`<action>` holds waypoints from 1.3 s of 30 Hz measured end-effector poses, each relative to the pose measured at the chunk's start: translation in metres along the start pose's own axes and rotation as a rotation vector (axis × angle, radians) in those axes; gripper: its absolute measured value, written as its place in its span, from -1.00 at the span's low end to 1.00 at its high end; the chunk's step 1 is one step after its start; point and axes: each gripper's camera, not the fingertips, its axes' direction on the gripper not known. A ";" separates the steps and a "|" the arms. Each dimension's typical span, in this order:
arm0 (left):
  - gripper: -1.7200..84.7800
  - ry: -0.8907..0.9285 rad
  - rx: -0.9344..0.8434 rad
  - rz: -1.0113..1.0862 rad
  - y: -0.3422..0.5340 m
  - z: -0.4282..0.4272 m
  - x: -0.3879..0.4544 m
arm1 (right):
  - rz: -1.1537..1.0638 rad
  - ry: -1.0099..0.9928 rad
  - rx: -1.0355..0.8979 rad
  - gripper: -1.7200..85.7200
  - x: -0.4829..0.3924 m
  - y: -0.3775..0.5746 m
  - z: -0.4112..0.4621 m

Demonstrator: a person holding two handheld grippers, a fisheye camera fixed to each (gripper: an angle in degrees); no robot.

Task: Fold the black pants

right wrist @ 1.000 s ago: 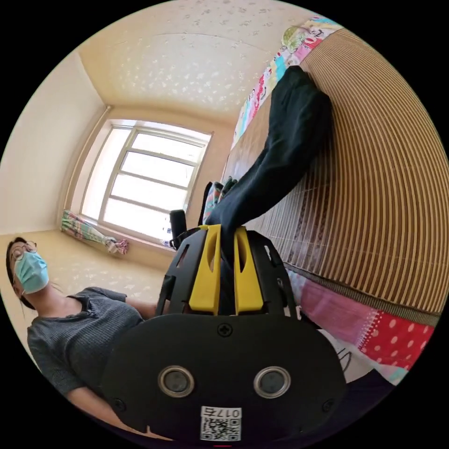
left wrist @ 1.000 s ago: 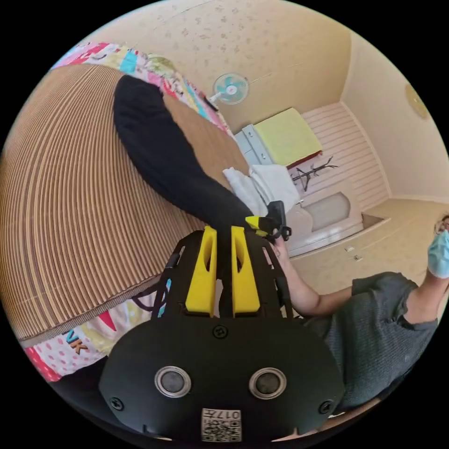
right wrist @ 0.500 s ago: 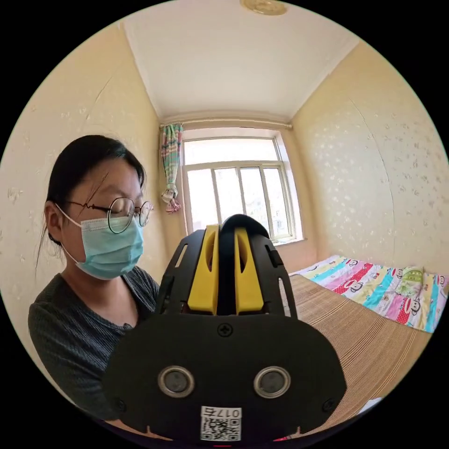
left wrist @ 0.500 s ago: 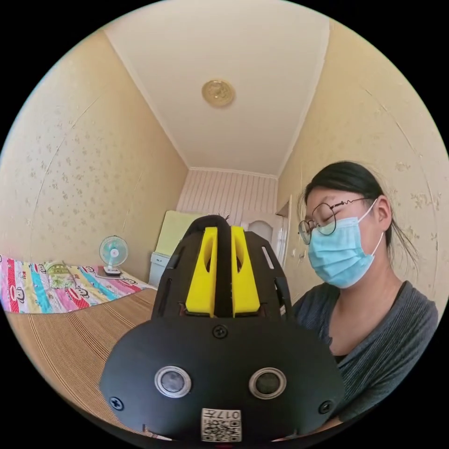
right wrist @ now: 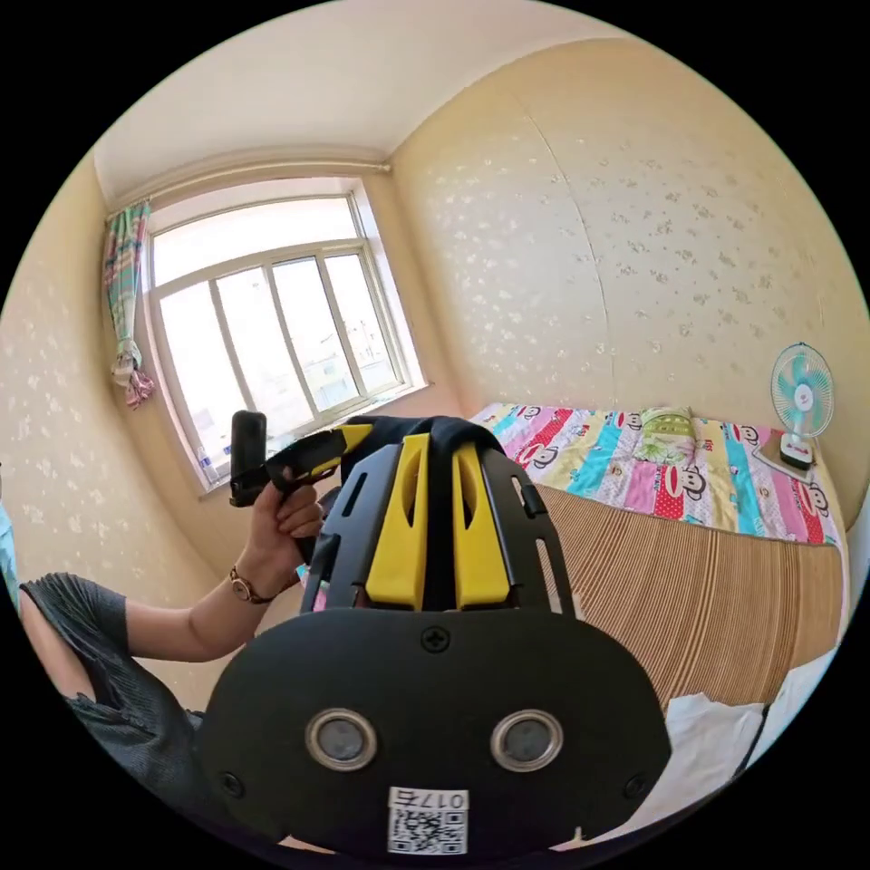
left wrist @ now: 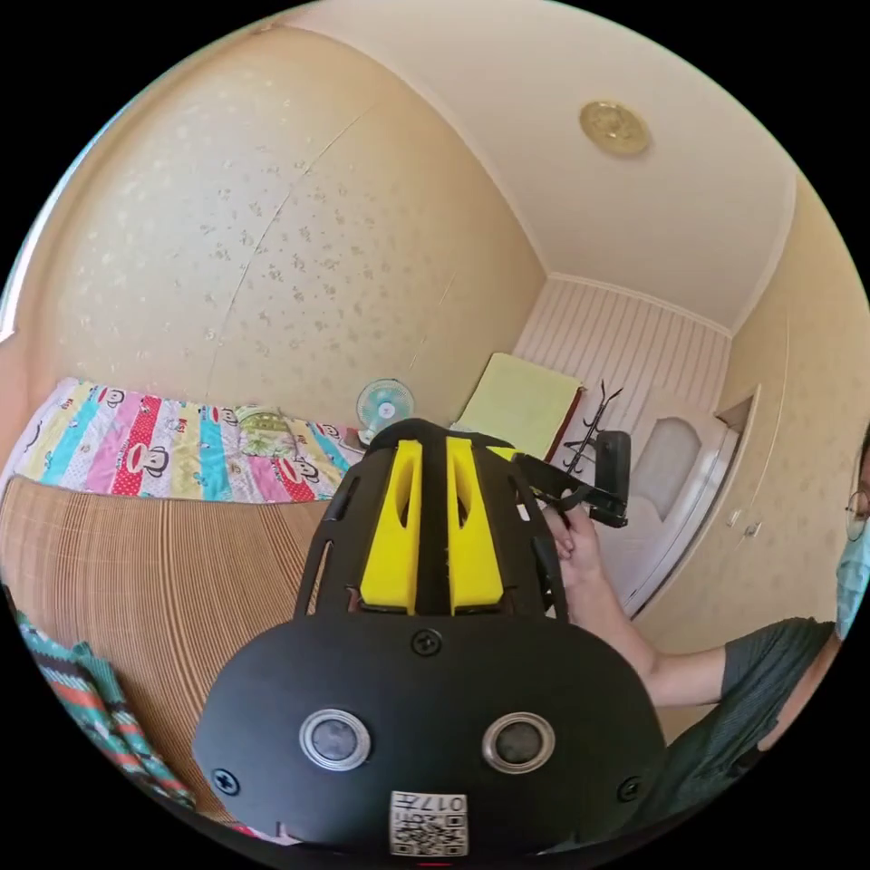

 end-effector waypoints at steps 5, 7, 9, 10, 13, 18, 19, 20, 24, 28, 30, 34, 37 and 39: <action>-0.84 -0.039 -0.269 0.011 0.087 0.040 -0.045 | 0.066 -0.091 -0.206 -0.93 0.028 0.090 0.056; -0.84 0.051 -0.390 -0.057 0.150 0.047 -0.061 | 0.142 -0.204 -0.298 -0.93 0.040 0.154 0.070; -0.84 0.173 -0.495 -0.166 0.225 0.045 -0.067 | 0.180 -0.355 -0.400 -0.92 0.034 0.249 0.077; -0.84 0.224 -0.576 -0.247 0.275 0.041 -0.064 | 0.193 -0.381 -0.441 -0.91 0.030 0.273 0.079; -0.85 0.100 -0.784 -0.353 0.374 0.022 -0.045 | 0.375 -0.332 -0.689 -0.89 0.016 0.374 0.084; -0.81 -0.007 -0.716 -0.394 0.389 -0.008 -0.047 | 0.694 -0.403 -0.480 -0.75 0.071 0.404 0.047; -0.74 -0.037 -0.651 -0.393 0.374 -0.008 -0.058 | 0.689 -0.393 -0.440 -0.72 0.079 0.396 0.046; -0.65 -0.061 -0.594 -0.391 0.358 -0.003 -0.071 | 0.674 -0.357 -0.383 -0.68 0.095 0.376 0.049; -0.41 -0.129 -0.575 -0.474 0.319 0.048 -0.127 | 0.632 -0.281 -0.449 -0.53 0.144 0.308 0.113; -0.41 -0.102 -0.709 -0.591 0.316 0.120 -0.166 | 0.635 -0.201 -0.504 -0.51 0.159 0.288 0.166; -0.58 -0.084 -0.694 -0.576 0.317 0.127 -0.158 | 0.704 -0.300 -0.516 -0.54 0.153 0.303 0.192; -0.72 0.152 -0.558 -0.883 0.356 0.103 -0.168 | 0.790 -0.373 -0.357 -0.63 0.136 0.323 0.184; -0.76 0.075 -0.563 -0.802 0.344 0.059 -0.143 | 0.784 -0.578 -0.353 -0.67 0.111 0.316 0.195; -0.76 0.012 -0.561 -0.742 0.326 0.026 -0.128 | 0.701 -0.654 -0.390 -0.69 0.079 0.287 0.217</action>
